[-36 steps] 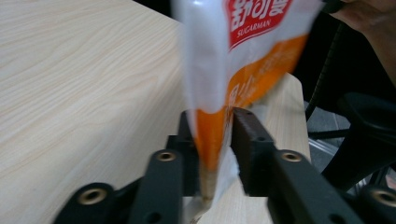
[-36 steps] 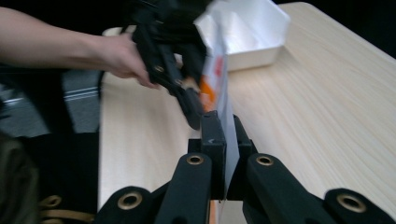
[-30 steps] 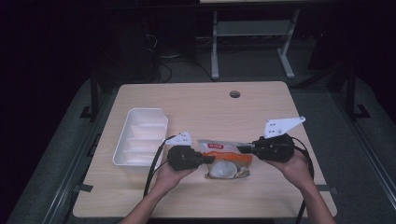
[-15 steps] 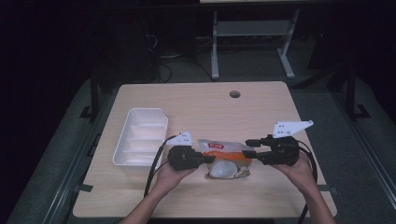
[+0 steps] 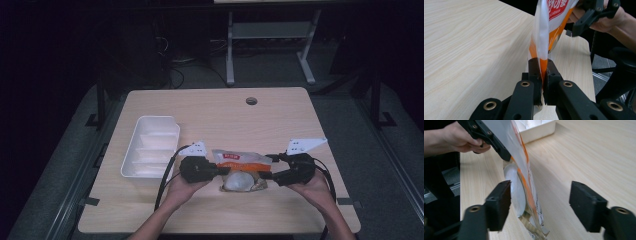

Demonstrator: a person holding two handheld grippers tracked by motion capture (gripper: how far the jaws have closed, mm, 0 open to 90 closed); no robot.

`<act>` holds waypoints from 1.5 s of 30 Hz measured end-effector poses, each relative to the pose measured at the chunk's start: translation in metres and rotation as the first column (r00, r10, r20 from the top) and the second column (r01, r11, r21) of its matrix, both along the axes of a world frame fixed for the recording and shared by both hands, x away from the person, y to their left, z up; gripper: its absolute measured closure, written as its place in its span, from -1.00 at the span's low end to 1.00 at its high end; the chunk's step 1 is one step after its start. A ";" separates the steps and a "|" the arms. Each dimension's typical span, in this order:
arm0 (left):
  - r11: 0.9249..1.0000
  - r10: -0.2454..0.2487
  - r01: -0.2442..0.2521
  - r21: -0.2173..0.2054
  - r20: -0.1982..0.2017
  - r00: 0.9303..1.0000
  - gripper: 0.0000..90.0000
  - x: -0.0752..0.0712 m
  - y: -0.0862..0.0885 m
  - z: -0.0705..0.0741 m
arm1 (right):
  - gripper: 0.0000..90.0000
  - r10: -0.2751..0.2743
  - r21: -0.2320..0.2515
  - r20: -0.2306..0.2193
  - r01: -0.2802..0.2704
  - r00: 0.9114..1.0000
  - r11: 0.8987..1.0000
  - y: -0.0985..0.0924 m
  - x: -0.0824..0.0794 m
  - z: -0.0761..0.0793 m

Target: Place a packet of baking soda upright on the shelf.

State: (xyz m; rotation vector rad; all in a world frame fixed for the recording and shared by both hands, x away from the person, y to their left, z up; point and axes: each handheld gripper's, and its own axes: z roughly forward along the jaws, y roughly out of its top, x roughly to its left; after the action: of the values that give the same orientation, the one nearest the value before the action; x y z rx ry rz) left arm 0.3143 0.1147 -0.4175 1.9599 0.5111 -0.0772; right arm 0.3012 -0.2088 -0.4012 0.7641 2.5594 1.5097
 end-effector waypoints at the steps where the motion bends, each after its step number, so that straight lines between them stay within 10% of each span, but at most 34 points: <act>1: 1.000 0.000 0.000 0.000 0.000 1.000 0.92 0.000 0.000 0.000 | -0.37 -0.001 -0.005 -0.005 0.001 1.000 1.000 0.001 0.001 -0.002; 8: 1.000 0.000 0.000 0.001 0.003 1.000 0.91 -0.001 -0.001 0.000 | -0.36 -0.018 -0.007 0.011 0.018 1.000 1.000 0.011 0.006 -0.009; 21: 1.000 0.019 -0.020 0.018 0.013 1.000 0.75 -0.003 0.001 0.002 | 0.94 0.073 0.034 0.026 -0.074 0.997 0.997 0.017 0.008 -0.008; 45: 0.989 0.067 -0.080 0.121 0.105 0.992 0.16 -0.039 0.032 0.003 | 1.00 0.053 -0.031 0.029 -0.052 0.998 0.998 0.022 0.012 0.022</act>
State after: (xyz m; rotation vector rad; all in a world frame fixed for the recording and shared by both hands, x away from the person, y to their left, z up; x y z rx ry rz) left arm 0.2752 0.1469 -0.4143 2.0532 0.5325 0.1021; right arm 0.3127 -0.1867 -0.3792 0.6711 2.5939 1.4809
